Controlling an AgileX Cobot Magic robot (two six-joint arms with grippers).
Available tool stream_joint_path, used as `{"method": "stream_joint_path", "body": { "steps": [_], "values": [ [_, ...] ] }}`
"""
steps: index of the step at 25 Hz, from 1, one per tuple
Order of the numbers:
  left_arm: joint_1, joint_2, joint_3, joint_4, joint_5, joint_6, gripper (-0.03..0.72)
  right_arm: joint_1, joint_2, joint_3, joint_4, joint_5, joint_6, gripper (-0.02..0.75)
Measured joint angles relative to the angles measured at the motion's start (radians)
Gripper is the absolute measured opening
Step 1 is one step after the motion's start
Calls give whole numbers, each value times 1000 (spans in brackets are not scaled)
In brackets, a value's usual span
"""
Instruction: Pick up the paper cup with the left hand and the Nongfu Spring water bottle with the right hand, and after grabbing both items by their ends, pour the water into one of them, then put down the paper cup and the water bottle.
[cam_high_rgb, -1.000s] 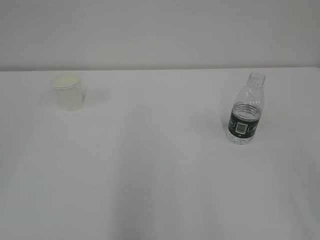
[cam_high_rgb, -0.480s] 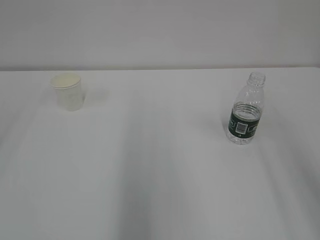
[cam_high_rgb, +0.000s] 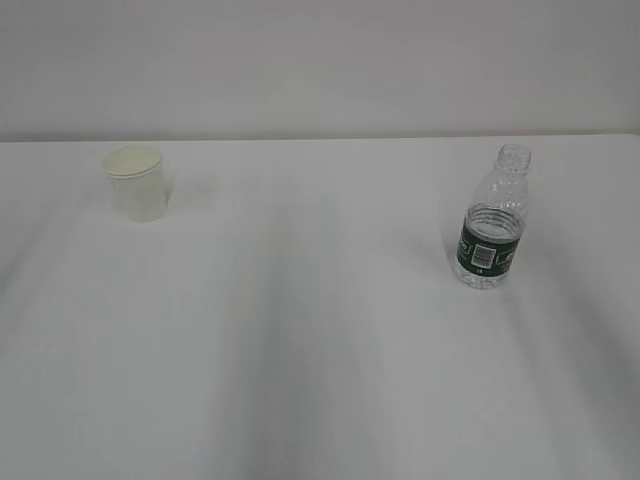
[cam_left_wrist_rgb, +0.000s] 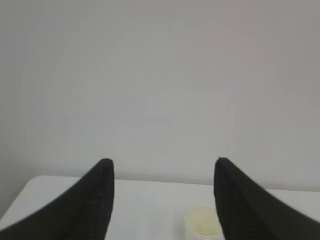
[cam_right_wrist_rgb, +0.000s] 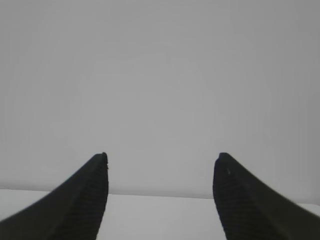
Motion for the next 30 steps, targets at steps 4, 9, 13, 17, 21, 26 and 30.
{"method": "stream_joint_path", "body": {
  "steps": [4,9,13,17,21,26,30],
  "values": [
    [0,57,48,-27,-100,0,428,0,36,0,-4,-19,0,496],
    [0,90,122,-33,-199,0,412,2,79,15,-6,-61,2,496],
    [-29,116,177,-36,-284,0,410,12,123,74,-6,-158,48,495],
    [-114,174,216,-36,-365,0,410,21,153,148,-39,-245,75,495],
    [-205,263,220,-36,-426,0,410,23,163,195,-114,-285,76,496],
    [-268,384,234,-36,-538,0,407,23,205,248,-140,-330,77,496],
    [-278,466,279,-36,-678,-43,406,23,263,335,-140,-468,98,495]
  ]
}}
